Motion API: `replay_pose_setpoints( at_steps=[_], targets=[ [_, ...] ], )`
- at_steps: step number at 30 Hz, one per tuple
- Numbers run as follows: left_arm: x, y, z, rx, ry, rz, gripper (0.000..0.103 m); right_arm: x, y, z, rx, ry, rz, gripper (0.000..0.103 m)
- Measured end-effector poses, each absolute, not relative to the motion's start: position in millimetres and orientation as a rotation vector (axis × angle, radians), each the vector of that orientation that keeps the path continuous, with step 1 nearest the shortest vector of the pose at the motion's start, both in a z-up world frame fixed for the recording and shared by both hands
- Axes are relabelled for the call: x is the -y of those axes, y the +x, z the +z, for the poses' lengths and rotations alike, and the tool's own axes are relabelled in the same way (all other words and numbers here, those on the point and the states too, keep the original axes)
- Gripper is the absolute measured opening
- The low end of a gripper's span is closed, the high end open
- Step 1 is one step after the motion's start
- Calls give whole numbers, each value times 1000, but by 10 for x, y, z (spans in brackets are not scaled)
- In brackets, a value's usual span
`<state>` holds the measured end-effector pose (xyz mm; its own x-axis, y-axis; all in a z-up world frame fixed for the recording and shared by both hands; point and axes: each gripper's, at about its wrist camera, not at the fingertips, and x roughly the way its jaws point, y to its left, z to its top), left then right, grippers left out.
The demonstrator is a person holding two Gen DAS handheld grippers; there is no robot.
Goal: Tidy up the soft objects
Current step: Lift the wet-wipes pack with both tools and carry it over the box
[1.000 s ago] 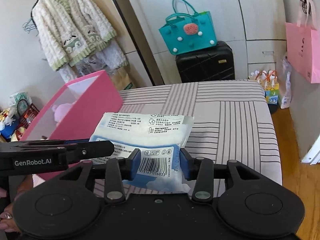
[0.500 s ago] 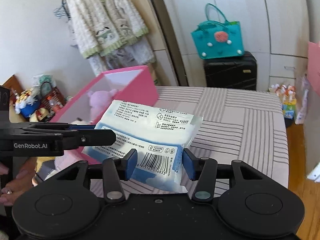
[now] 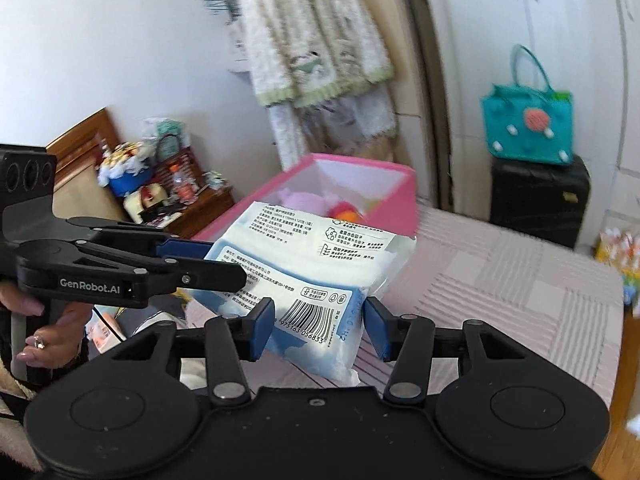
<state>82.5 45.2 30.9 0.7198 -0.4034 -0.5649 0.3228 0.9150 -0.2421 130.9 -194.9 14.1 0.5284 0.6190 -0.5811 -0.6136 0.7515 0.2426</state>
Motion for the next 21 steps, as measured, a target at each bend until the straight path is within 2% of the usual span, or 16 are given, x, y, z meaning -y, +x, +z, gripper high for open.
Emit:
replay_pose_setpoints(
  at_steps=[10, 12, 16, 21],
  targets=[
    [-945, 796, 529, -562, -175, -301, 37, 1420, 1307, 536, -569, -127, 815, 56],
    [-1036, 866, 528, -558, -182, -288, 40, 1301, 1374, 561, -566, -138, 834, 56],
    [-1192, 1130, 413, -597, -198, -234, 40, 1060, 1535, 532, -573, -154, 850, 56],
    [-1329, 1516, 180, -691, -213, -198, 40, 786, 1844, 366, -608, -164, 849, 50]
  ],
)
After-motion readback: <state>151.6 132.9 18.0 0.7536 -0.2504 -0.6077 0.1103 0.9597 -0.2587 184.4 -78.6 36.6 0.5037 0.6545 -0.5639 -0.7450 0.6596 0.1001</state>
